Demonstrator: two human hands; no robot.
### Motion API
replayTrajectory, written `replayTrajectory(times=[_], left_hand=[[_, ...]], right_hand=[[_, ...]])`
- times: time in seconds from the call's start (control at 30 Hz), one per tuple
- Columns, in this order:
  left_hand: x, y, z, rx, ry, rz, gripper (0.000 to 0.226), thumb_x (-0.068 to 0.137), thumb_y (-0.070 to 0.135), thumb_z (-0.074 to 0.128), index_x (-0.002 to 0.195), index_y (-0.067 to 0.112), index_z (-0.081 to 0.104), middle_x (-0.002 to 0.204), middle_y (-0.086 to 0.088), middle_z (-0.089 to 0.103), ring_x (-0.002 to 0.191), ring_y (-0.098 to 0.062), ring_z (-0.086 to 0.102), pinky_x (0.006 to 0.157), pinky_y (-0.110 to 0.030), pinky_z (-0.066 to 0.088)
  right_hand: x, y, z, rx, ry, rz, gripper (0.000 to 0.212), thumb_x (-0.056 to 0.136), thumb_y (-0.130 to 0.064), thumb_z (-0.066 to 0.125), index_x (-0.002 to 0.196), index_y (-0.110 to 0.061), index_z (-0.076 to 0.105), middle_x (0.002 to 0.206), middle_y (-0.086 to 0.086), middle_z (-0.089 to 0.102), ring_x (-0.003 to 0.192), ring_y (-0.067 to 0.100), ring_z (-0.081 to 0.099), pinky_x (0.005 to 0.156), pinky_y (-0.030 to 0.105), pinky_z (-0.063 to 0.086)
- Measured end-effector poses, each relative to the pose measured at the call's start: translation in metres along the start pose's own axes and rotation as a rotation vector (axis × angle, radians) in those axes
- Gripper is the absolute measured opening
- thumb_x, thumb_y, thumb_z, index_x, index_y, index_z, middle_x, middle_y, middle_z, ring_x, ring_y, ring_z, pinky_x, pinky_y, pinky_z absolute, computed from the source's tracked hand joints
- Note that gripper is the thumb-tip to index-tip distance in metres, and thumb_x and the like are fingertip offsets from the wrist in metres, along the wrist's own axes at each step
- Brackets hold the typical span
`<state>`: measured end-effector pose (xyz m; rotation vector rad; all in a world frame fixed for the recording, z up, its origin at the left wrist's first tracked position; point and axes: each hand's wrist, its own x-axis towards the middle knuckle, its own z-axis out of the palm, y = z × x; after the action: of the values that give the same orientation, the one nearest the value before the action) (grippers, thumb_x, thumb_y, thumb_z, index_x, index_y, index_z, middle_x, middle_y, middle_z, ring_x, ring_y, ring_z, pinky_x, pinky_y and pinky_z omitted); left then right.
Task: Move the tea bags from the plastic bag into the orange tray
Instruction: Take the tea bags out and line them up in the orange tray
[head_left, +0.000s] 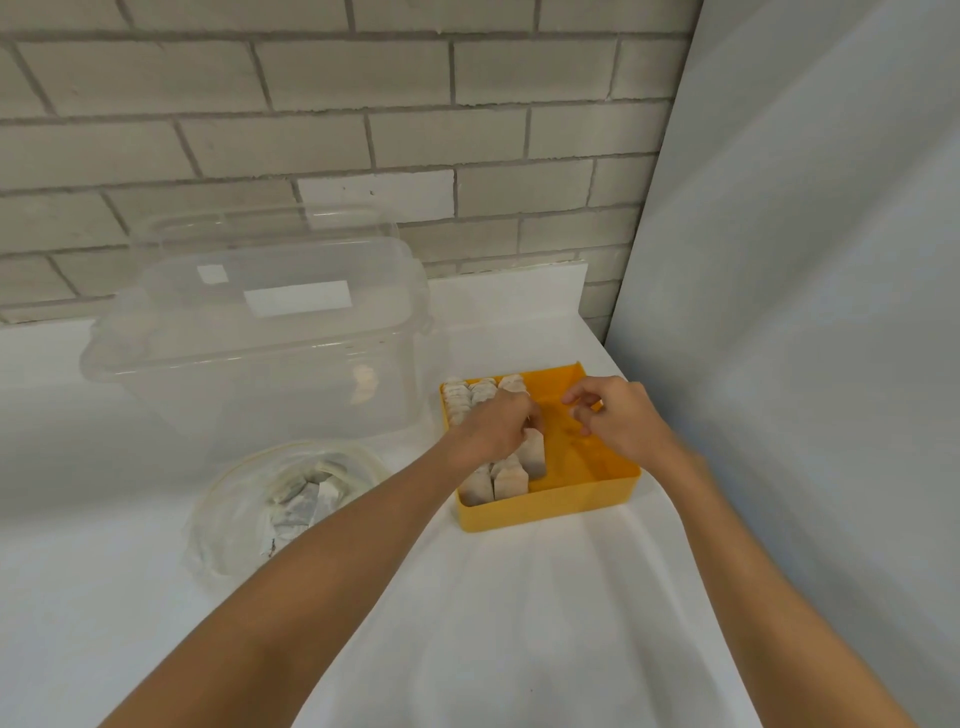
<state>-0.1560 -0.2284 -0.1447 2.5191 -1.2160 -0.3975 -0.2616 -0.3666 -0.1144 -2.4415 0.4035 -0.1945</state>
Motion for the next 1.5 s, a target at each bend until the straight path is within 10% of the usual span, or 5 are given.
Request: replayTrajectory(times=[0.4, 0.63, 1.23, 1.5], left_hand=[[-0.061, -0.010, -0.049, -0.175, 0.295, -0.043, 0.030, 0.088, 0.012, 0.060, 0.117, 0.019, 0.061, 0.108, -0.002, 0.060, 0.091, -0.020, 0.061, 0.084, -0.038, 0.052], [-0.162, -0.061, -0.086, -0.349, 0.360, -0.185, 0.008, 0.088, 0.017, 0.064, 0.089, 0.021, 0.071, 0.077, 0.010, 0.066, 0.072, 0.001, 0.058, 0.063, -0.002, 0.039], [-0.230, -0.163, -0.013, -0.312, 0.206, -0.411, 0.020, 0.085, 0.006, 0.055, 0.097, 0.015, 0.067, 0.094, 0.002, 0.066, 0.091, -0.016, 0.063, 0.084, -0.032, 0.052], [-0.238, -0.155, -0.024, -0.613, 0.376, -0.409, 0.011, 0.088, 0.027, 0.067, 0.077, 0.024, 0.063, 0.074, 0.008, 0.067, 0.072, -0.007, 0.065, 0.066, -0.015, 0.048]], right_hand=[[-0.004, -0.046, 0.008, 0.046, -0.027, -0.119, 0.020, 0.091, -0.006, 0.054, 0.098, -0.018, 0.070, 0.083, -0.011, 0.064, 0.071, 0.003, 0.060, 0.066, 0.007, 0.044], [-0.014, -0.130, 0.054, 0.128, -0.199, -0.265, 0.019, 0.089, -0.008, 0.058, 0.095, -0.020, 0.071, 0.086, 0.002, 0.070, 0.066, 0.011, 0.067, 0.066, 0.010, 0.047], [-0.020, -0.182, 0.195, -0.265, -0.298, -0.124, 0.015, 0.081, -0.023, 0.065, 0.094, -0.016, 0.067, 0.101, 0.002, 0.065, 0.096, 0.025, 0.059, 0.066, 0.030, 0.040], [-0.033, -0.186, 0.176, 0.559, -0.273, 0.150, 0.012, 0.081, 0.001, 0.068, 0.086, -0.009, 0.063, 0.073, 0.008, 0.067, 0.064, 0.020, 0.067, 0.065, 0.032, 0.058]])
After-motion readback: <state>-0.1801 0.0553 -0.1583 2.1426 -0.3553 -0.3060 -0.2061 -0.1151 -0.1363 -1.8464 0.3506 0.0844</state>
